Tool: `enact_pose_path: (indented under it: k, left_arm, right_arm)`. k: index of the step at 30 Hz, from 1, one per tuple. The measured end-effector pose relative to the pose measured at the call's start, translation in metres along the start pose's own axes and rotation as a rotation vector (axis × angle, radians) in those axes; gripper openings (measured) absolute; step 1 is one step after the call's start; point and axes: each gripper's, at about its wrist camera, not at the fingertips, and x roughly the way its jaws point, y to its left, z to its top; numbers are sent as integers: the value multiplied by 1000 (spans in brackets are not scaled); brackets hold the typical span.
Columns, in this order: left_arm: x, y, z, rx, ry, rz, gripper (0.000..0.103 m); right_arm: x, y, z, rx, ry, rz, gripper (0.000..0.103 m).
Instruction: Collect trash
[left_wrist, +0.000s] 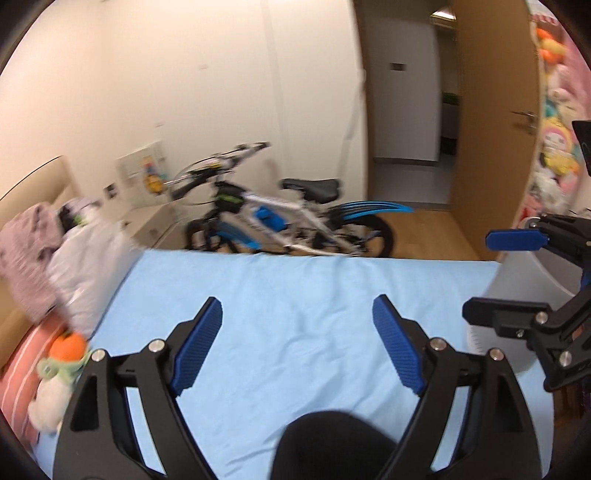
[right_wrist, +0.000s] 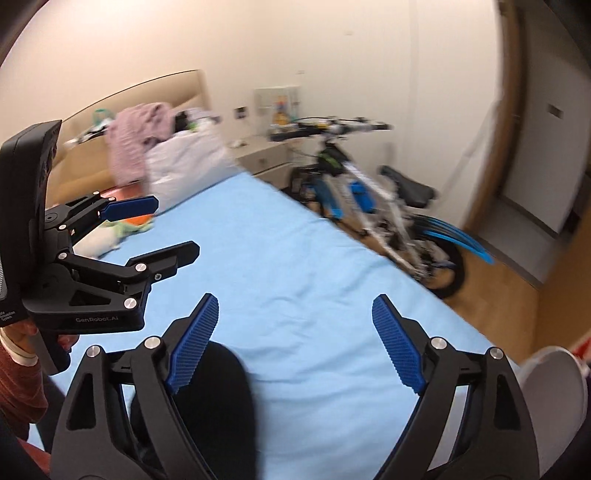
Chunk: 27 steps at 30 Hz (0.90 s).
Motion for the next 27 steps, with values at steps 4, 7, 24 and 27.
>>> enact_pose_path:
  k: [4,7,24,27]
  left_arm:
    - [-28,57,-36,-99,29,151,86]
    - [-50,93,-66,-166,57,248,86]
    - [-164,212,-192,-491,183,694,86]
    - [-170,220,-206,-520,215,763,86]
  right_arm:
    - [40,62,17,-90,15,142,85]
    - [65,115,25,-162,24,241,88]
    - [104,317,17,-413,66,559,90]
    - [111,340,10,-453,76,562,90]
